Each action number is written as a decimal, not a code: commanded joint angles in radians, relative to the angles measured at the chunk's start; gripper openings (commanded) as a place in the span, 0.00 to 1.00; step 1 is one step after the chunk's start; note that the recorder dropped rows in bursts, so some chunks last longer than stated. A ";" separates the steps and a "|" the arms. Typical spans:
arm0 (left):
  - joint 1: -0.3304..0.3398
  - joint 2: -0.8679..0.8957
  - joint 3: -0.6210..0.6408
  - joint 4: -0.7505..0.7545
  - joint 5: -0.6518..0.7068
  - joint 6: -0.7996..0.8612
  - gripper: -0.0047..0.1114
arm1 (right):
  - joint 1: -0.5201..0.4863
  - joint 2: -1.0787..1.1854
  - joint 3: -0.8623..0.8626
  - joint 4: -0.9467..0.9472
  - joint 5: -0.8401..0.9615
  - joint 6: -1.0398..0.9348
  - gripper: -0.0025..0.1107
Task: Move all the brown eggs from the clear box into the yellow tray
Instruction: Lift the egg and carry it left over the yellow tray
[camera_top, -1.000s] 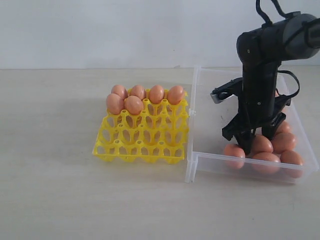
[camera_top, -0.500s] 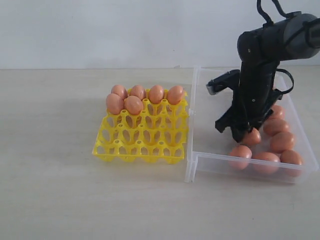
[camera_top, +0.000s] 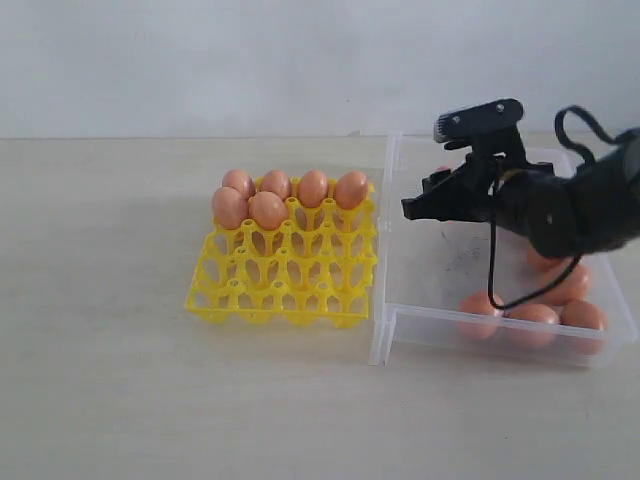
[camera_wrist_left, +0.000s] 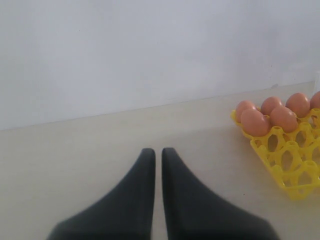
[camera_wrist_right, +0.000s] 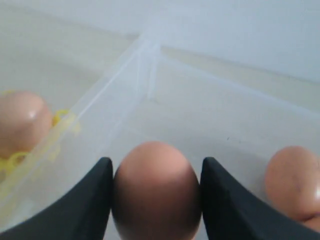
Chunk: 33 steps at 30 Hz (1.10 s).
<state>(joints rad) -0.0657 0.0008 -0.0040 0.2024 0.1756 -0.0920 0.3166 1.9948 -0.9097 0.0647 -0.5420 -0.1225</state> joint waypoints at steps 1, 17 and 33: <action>-0.005 -0.001 0.004 -0.002 -0.003 -0.005 0.07 | -0.007 -0.015 0.171 -0.185 -0.577 0.264 0.02; -0.005 -0.001 0.004 -0.002 -0.003 -0.005 0.07 | 0.085 0.294 -0.175 -0.636 -0.679 0.610 0.02; -0.005 -0.001 0.004 -0.002 -0.003 -0.005 0.07 | 0.099 0.354 -0.233 -0.684 -0.540 0.454 0.02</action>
<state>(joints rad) -0.0657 0.0008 -0.0040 0.2024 0.1756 -0.0920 0.4109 2.3466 -1.1448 -0.5981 -1.1639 0.3719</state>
